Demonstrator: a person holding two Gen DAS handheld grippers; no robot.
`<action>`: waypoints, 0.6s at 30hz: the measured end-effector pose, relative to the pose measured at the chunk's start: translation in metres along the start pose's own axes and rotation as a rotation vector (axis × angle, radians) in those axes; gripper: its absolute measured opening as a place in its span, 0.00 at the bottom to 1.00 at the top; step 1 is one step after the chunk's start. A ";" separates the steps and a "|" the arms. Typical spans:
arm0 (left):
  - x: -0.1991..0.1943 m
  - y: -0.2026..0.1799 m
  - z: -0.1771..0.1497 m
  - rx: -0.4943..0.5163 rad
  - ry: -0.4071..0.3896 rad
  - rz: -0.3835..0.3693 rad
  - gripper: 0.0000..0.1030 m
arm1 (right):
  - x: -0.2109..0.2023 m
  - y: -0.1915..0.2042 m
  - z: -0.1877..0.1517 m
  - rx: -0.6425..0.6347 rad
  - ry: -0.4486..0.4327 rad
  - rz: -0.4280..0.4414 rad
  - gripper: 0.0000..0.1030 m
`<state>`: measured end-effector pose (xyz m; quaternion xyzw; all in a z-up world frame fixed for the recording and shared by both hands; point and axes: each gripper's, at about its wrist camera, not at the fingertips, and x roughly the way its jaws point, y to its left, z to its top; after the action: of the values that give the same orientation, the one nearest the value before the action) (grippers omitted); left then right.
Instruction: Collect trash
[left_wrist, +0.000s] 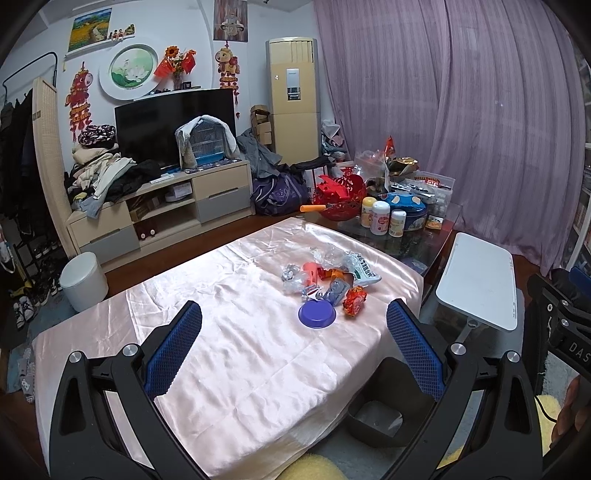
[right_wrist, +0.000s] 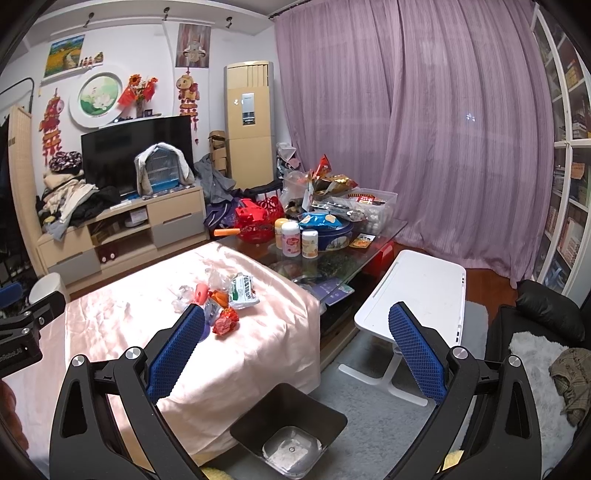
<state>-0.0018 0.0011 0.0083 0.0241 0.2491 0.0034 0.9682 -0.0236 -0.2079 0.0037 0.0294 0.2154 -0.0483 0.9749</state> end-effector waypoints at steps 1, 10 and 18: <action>0.000 0.000 0.000 0.001 0.000 0.000 0.92 | 0.000 0.000 0.000 0.000 0.000 0.000 0.97; 0.000 0.000 0.000 0.001 0.001 0.000 0.92 | -0.001 0.000 0.000 0.002 0.000 0.000 0.97; 0.000 0.000 0.000 0.003 0.002 0.000 0.92 | -0.001 0.001 0.000 0.001 0.001 0.001 0.97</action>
<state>-0.0013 0.0008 0.0086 0.0255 0.2499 0.0033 0.9679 -0.0246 -0.2071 0.0042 0.0301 0.2158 -0.0478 0.9748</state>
